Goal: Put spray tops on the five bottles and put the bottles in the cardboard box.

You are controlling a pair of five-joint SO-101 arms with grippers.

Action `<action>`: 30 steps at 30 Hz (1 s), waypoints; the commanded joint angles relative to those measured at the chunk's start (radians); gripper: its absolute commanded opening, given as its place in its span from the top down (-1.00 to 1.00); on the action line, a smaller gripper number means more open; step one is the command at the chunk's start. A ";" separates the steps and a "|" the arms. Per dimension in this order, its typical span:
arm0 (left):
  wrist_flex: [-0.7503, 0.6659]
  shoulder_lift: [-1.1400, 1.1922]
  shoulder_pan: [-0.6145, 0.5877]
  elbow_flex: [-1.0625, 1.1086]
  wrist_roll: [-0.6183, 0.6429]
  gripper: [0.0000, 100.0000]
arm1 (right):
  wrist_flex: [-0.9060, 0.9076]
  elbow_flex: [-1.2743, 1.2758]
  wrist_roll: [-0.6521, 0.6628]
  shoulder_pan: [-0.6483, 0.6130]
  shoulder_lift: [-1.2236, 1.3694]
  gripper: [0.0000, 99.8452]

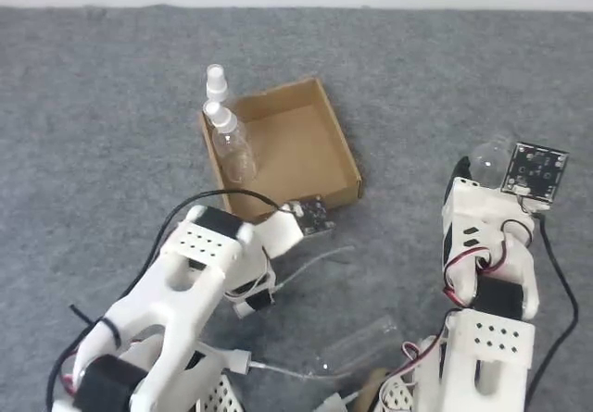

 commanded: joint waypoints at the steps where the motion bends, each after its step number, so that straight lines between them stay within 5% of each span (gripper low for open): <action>1: 0.011 0.000 -0.035 -0.047 -0.005 0.55 | -0.022 -0.015 -0.002 -0.008 -0.021 0.79; 13: 0.236 -0.009 0.025 -0.108 -0.051 0.55 | -0.022 -0.015 -0.002 -0.010 -0.021 0.79; 23: 0.338 -0.009 0.273 -0.162 -0.074 0.55 | -0.022 -0.015 -0.002 -0.010 -0.021 0.79; 30: 0.222 0.000 0.532 -0.036 -0.097 0.55 | -0.022 -0.015 -0.002 -0.010 -0.021 0.79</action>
